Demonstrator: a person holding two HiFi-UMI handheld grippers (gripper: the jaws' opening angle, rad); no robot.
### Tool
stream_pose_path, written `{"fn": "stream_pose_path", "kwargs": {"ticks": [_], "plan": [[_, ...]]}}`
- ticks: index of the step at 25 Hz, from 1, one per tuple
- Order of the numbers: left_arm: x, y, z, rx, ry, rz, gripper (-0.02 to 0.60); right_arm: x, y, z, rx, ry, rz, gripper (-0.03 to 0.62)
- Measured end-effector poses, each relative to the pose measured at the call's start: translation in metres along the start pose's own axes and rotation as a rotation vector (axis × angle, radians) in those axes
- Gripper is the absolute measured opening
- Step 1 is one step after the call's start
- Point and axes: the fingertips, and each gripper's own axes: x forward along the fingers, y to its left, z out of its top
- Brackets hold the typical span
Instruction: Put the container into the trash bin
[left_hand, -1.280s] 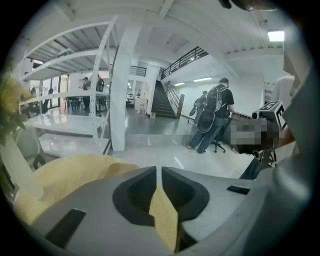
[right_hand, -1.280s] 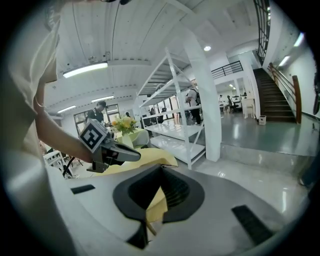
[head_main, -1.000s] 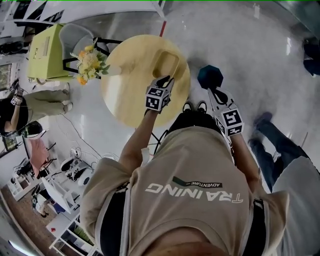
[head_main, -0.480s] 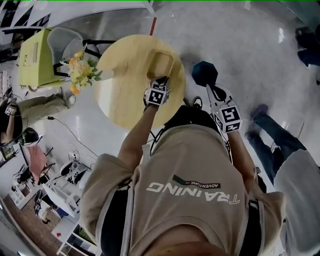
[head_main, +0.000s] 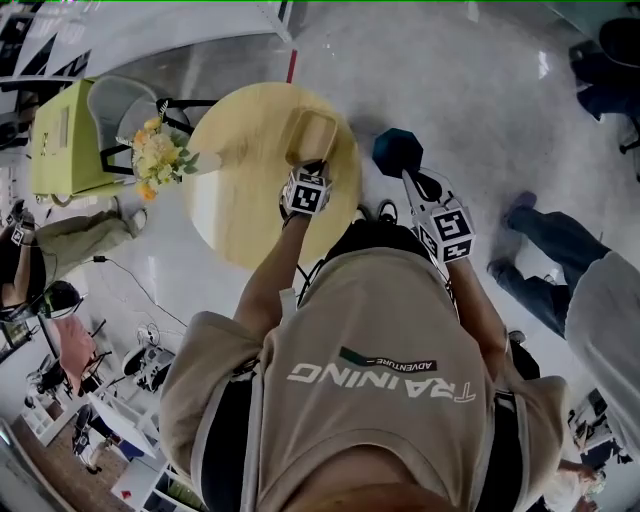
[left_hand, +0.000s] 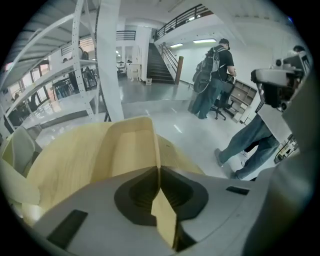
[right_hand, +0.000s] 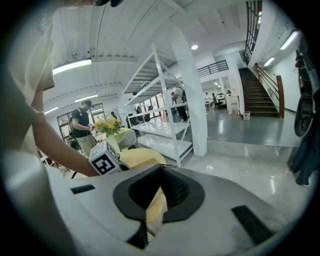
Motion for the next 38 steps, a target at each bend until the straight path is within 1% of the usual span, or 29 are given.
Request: {"fn": "stream_pose_path", "kwargs": {"ticks": [3, 6, 9, 14, 21, 24, 27, 30, 32, 35, 38], "plan": [[-0.023, -0.003, 0.019, -0.028, -0.056, -0.024, 0.025, -0.005, 0.004, -0.002, 0.010, -0.003, -0.015, 0.002], [-0.042, -0.015, 0.036, -0.078, -0.127, -0.085, 0.025, -0.011, 0.008, -0.007, 0.029, -0.010, -0.036, 0.002], [-0.055, -0.028, 0.047, -0.077, -0.176, -0.123, 0.025, -0.018, 0.013, -0.007, 0.033, -0.025, -0.059, 0.002], [-0.054, -0.049, 0.049, -0.038, -0.183, -0.165, 0.025, -0.036, 0.013, -0.016, 0.049, -0.038, -0.121, 0.002], [-0.050, -0.077, 0.044, 0.016, -0.179, -0.246, 0.026, -0.070, 0.006, -0.041, 0.090, -0.014, -0.250, 0.000], [-0.044, -0.099, 0.057, 0.044, -0.189, -0.289, 0.025, -0.090, -0.004, -0.044, 0.100, -0.013, -0.299, 0.000], [-0.038, -0.117, 0.070, 0.060, -0.193, -0.314, 0.026, -0.103, -0.016, -0.054, 0.124, -0.014, -0.331, 0.000], [-0.038, -0.136, 0.072, 0.070, -0.189, -0.327, 0.026, -0.115, -0.027, -0.066, 0.162, -0.022, -0.343, 0.000], [-0.039, -0.149, 0.079, 0.086, -0.187, -0.326, 0.026, -0.122, -0.040, -0.061, 0.166, -0.043, -0.341, 0.000], [-0.037, -0.164, 0.090, 0.098, -0.175, -0.301, 0.026, -0.129, -0.058, -0.048, 0.147, -0.064, -0.305, 0.000], [-0.029, -0.179, 0.096, 0.069, -0.153, -0.271, 0.026, -0.134, -0.077, -0.044, 0.137, -0.067, -0.245, 0.000]]}}
